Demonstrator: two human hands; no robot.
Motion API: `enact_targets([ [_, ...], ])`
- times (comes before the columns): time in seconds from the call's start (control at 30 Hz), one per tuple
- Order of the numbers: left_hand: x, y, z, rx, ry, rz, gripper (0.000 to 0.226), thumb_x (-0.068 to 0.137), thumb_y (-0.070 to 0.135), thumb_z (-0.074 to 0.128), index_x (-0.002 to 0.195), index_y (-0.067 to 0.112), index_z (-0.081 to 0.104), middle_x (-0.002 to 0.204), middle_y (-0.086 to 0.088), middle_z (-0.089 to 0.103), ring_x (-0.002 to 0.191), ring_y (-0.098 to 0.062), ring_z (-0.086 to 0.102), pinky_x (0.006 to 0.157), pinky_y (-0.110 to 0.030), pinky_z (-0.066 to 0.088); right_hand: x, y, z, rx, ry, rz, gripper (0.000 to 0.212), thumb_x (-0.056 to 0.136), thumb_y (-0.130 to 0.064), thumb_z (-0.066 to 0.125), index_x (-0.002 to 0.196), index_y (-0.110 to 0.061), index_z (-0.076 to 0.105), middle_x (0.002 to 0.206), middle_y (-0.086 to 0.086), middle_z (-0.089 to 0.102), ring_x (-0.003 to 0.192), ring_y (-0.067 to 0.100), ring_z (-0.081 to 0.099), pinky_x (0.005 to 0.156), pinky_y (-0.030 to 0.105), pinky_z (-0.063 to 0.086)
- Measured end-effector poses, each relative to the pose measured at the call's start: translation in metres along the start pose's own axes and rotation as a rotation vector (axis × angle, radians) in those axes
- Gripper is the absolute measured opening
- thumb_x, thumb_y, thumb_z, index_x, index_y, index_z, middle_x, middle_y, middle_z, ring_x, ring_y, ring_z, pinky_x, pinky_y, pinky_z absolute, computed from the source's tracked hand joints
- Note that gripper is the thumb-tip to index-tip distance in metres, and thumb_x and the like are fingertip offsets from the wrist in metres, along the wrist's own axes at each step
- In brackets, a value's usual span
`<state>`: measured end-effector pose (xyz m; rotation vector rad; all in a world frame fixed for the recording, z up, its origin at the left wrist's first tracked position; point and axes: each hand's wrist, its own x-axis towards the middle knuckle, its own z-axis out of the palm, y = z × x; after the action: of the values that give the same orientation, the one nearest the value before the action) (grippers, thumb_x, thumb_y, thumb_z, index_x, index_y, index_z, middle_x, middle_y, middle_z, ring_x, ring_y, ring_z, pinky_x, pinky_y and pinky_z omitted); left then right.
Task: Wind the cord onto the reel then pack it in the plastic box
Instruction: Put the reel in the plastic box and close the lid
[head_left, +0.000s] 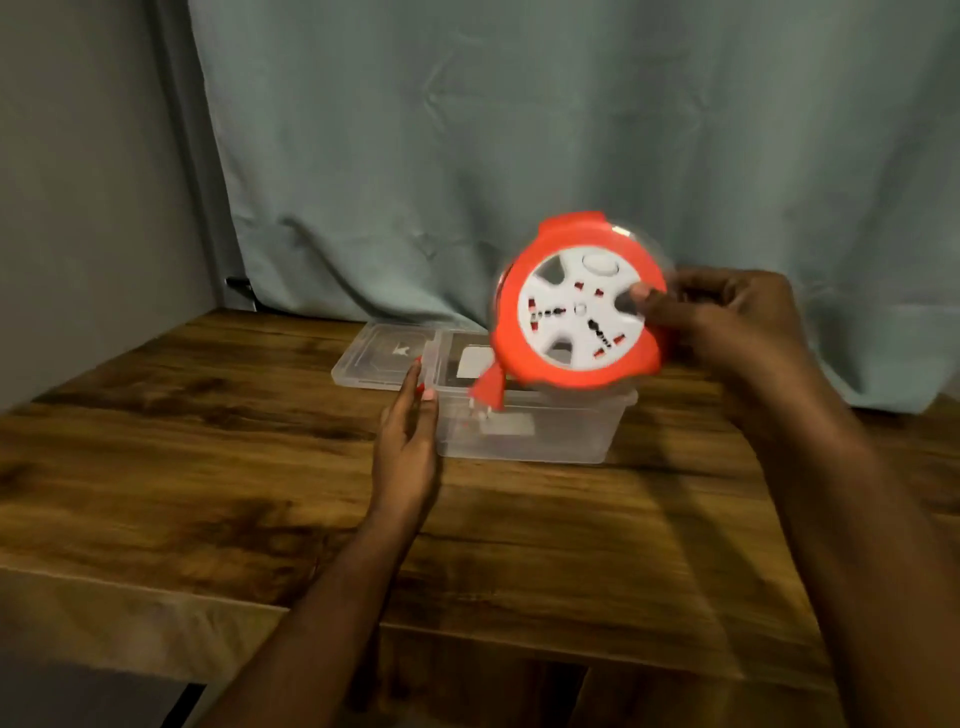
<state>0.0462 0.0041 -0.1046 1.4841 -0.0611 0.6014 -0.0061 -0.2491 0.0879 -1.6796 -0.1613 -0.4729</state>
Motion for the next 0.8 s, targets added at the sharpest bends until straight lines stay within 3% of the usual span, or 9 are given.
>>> enact_targets([
  [0.1,-0.001,0.001,0.0,0.026,-0.006,0.01,0.063,0.084,0.079,0.053,0.143,0.059,0.047,0.152,0.009,0.051,0.139,-0.011,0.051,0.116,-0.048,0.042,0.036,0.019,0.022,-0.01,0.092,0.045,0.03,0.074,-0.016,0.092,0.093,-0.001,0.074,0.085,0.014,0.07,0.072,0.022,0.065,0.066,0.038,0.057],
  [0.23,-0.001,0.002,0.002,0.077,0.012,0.069,0.064,0.089,0.074,0.052,0.148,0.048,0.048,0.149,0.007,0.053,0.138,-0.008,0.051,0.118,-0.046,0.041,0.059,0.06,0.052,-0.044,0.065,0.182,0.03,0.076,-0.015,0.09,0.068,-0.012,0.061,0.067,0.008,0.065,0.042,0.008,0.06,0.044,0.023,0.048],
  [0.3,-0.002,0.002,0.002,0.066,0.034,0.068,0.068,0.087,0.074,0.055,0.148,0.045,0.049,0.148,0.008,0.052,0.137,-0.007,0.052,0.117,-0.046,0.042,0.064,0.079,0.061,-0.099,0.056,0.225,0.033,0.072,-0.02,0.093,0.071,-0.015,0.06,0.074,0.01,0.07,0.052,0.015,0.065,0.048,0.027,0.052],
  [0.4,-0.003,0.001,0.003,0.033,0.053,0.045,0.07,0.082,0.078,0.058,0.146,0.05,0.05,0.149,0.01,0.05,0.138,-0.01,0.052,0.116,-0.047,0.044,0.069,0.097,0.067,-0.209,0.036,0.278,0.042,0.057,-0.033,0.097,0.081,-0.019,0.064,0.094,0.009,0.077,0.079,0.028,0.075,0.076,0.045,0.064],
  [0.5,-0.002,-0.001,0.003,0.002,0.026,0.017,0.065,0.084,0.076,0.059,0.145,0.055,0.048,0.149,0.008,0.051,0.137,-0.015,0.054,0.115,-0.051,0.044,0.07,0.103,0.07,-0.426,-0.004,0.222,0.045,0.059,-0.041,0.093,0.092,-0.02,0.069,0.102,0.006,0.076,0.092,0.028,0.073,0.087,0.045,0.061],
  [0.57,-0.001,-0.004,0.002,-0.006,0.016,-0.001,0.068,0.084,0.075,0.062,0.147,0.051,0.048,0.15,0.005,0.053,0.137,-0.017,0.055,0.115,-0.052,0.043,0.068,0.101,0.07,-0.607,-0.055,0.181,0.045,0.07,-0.042,0.088,0.103,-0.014,0.073,0.107,0.008,0.076,0.098,0.029,0.071,0.087,0.039,0.057],
  [0.67,-0.004,0.002,0.004,0.022,0.059,0.016,0.069,0.085,0.073,0.06,0.147,0.045,0.051,0.148,0.009,0.052,0.136,-0.012,0.055,0.115,-0.049,0.044,0.063,0.098,0.068,-0.89,-0.114,0.123,0.042,0.083,-0.04,0.078,0.108,-0.007,0.071,0.116,0.016,0.072,0.107,0.034,0.067,0.074,0.029,0.042],
  [0.8,-0.008,0.009,0.004,0.066,0.078,0.0,0.061,0.084,0.066,0.058,0.143,0.05,0.052,0.143,0.012,0.049,0.135,-0.01,0.053,0.114,-0.047,0.045,0.045,0.098,0.069,-1.085,-0.069,-0.036,0.033,0.096,-0.035,0.063,0.109,-0.005,0.069,0.119,0.02,0.07,0.111,0.038,0.065,0.08,0.036,0.048],
])
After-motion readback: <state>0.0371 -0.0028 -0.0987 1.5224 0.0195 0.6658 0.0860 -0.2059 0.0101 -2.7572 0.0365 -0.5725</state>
